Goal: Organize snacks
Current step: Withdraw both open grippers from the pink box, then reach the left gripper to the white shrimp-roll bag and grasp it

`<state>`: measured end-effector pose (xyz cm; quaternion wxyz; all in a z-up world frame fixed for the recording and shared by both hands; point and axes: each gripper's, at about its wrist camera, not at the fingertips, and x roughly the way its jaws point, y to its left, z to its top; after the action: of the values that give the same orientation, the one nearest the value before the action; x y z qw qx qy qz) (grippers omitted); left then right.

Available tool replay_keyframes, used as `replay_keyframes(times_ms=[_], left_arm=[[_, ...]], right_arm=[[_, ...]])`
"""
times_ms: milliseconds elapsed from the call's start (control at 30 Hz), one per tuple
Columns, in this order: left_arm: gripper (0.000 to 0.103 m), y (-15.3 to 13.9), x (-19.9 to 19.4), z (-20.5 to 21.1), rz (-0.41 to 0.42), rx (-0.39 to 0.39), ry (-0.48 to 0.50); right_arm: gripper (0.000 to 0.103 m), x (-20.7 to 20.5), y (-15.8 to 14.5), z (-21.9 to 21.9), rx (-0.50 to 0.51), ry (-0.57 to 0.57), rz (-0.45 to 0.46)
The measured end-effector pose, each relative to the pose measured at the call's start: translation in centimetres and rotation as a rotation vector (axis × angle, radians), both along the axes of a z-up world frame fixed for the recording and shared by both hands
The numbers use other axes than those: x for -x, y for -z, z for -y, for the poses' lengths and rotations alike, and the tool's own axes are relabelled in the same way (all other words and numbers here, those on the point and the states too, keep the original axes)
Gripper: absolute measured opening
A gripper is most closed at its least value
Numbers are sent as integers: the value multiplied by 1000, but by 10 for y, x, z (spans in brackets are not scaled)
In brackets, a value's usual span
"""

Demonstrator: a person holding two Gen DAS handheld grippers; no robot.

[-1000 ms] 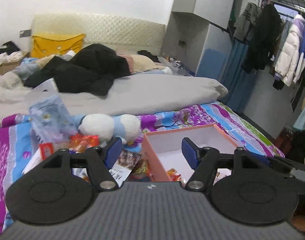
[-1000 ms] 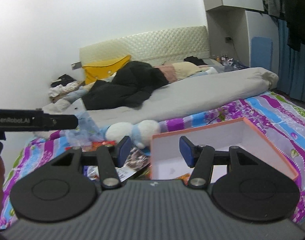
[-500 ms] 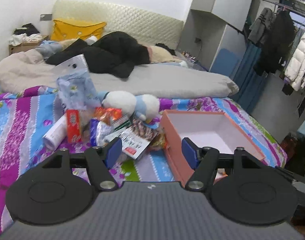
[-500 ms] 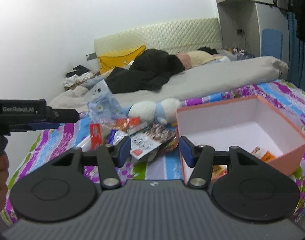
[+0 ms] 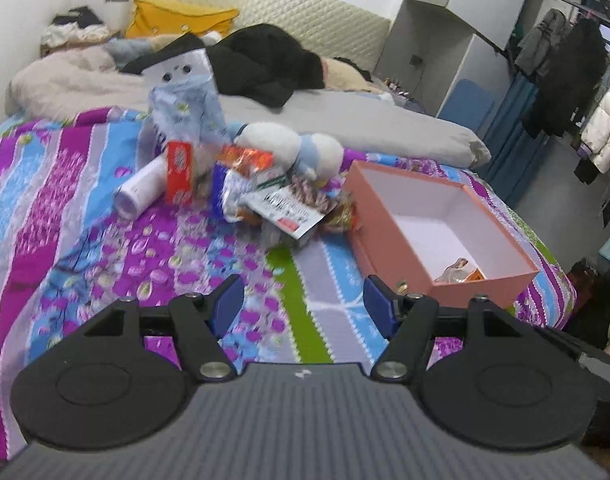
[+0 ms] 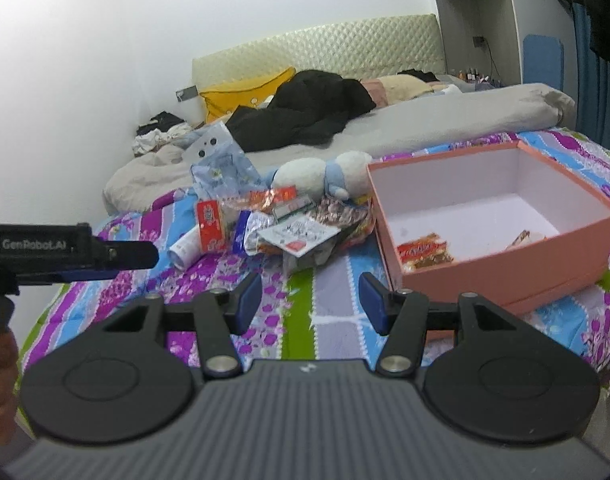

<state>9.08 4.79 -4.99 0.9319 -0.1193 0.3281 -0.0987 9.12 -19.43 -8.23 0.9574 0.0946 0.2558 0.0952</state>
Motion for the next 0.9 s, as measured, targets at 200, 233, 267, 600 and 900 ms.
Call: replay_keyframes(times_ms=[200, 233, 267, 600, 900], left_arm=[[71, 21, 0, -14, -46, 15, -17], [71, 23, -3, -15, -49, 17, -17], [71, 26, -4, -16, -52, 20, -15], [71, 47, -40, -20, -91, 78, -31], [80, 68, -74, -29, -88, 201, -90]], right_arm=[[57, 5, 16, -10, 12, -15, -37], [57, 4, 18, -11, 14, -11, -39], [57, 3, 19, -11, 12, -9, -40], [57, -13, 33, -15, 11, -4, -66], [57, -43, 47, -24, 25, -29, -75]])
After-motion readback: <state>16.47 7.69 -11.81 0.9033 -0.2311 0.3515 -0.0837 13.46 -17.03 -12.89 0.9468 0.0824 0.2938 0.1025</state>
